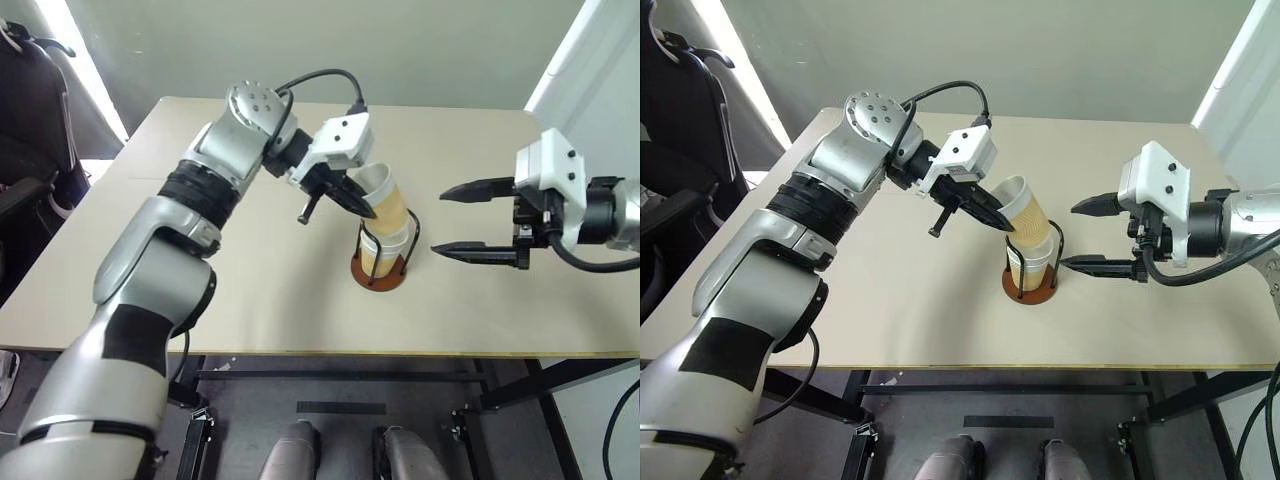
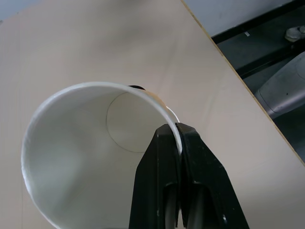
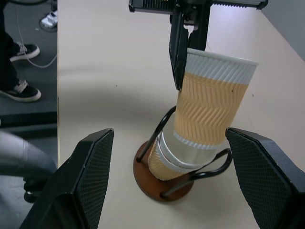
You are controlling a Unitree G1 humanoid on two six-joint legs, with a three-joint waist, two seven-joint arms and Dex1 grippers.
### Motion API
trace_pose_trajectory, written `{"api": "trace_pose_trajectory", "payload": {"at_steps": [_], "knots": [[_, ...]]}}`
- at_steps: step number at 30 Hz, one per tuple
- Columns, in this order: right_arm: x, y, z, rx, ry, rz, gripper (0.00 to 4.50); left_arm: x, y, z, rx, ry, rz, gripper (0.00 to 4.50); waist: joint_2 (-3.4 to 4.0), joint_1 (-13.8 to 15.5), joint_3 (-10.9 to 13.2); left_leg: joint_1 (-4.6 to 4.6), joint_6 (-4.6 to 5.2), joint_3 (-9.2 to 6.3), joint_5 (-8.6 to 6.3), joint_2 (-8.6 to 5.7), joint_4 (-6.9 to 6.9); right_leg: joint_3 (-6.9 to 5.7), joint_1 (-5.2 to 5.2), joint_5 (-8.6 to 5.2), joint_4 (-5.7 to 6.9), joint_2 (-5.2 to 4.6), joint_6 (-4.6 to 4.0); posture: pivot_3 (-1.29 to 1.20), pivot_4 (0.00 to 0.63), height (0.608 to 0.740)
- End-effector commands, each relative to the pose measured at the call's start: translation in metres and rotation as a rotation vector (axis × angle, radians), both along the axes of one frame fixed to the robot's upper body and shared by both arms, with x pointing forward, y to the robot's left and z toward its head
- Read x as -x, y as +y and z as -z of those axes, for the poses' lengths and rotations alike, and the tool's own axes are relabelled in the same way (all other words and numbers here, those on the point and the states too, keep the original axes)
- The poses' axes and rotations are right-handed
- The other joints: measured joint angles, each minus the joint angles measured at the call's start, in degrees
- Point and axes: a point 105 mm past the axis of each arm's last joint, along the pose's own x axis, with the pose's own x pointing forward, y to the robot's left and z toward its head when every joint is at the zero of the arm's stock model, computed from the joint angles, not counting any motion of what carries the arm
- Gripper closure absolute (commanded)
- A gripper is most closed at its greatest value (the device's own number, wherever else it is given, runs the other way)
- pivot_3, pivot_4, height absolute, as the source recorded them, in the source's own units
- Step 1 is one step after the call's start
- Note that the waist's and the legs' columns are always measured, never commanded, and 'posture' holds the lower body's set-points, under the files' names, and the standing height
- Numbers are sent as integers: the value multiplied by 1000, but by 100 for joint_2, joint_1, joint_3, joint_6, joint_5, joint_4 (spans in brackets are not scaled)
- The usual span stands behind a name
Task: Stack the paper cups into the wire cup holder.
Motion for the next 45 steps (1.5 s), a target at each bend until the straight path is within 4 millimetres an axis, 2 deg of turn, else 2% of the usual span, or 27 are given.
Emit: {"api": "trace_pose_trajectory", "payload": {"at_steps": [1,7,13,23,27,37,40,45], "knots": [[-1,-5,-14,29,-70,5,702,5,-1,-8,-16,-30,43,4479,0,-1,0,0,1,2,-1,-1,0,0,0,0,0,0,0,0,150,740],[-9,-8,-18,67,-93,10,702,4,2,-4,-42,-34,42,4479,0,0,0,1,4,1,-3,-1,0,0,0,1,0,0,2,0,150,740],[-9,-7,-17,65,-88,-2,702,3,4,2,-89,-42,45,4479,0,2,0,-1,5,0,-4,0,-1,0,-2,2,-3,-1,3,0,150,740],[-8,-12,-16,67,-82,19,702,0,-13,3,-134,-85,77,4479,0,13,0,-3,7,-1,-7,-2,1,1,-1,3,-3,-5,4,0,150,740],[-9,-14,-15,71,-76,28,702,-3,-20,4,-150,-100,79,3532,-1,14,0,-5,7,1,-7,-2,1,1,-1,3,-4,-5,5,0,150,740],[-11,-17,-14,75,-68,39,702,-5,-26,-3,-149,-158,97,39,-1,30,1,-11,9,0,-8,-2,2,2,-3,3,-7,-4,12,0,150,740],[-10,-18,-14,78,-68,39,702,-5,-29,-6,-130,-168,104,39,-1,30,1,-11,12,2,-10,-3,2,2,-2,3,-8,-4,14,0,150,740],[-10,-19,-15,79,-66,41,702,0,-47,-20,-3,-163,125,39,-2,40,1,-13,12,3,-10,-3,3,2,-4,2,-8,-3,16,0,150,740]]}}
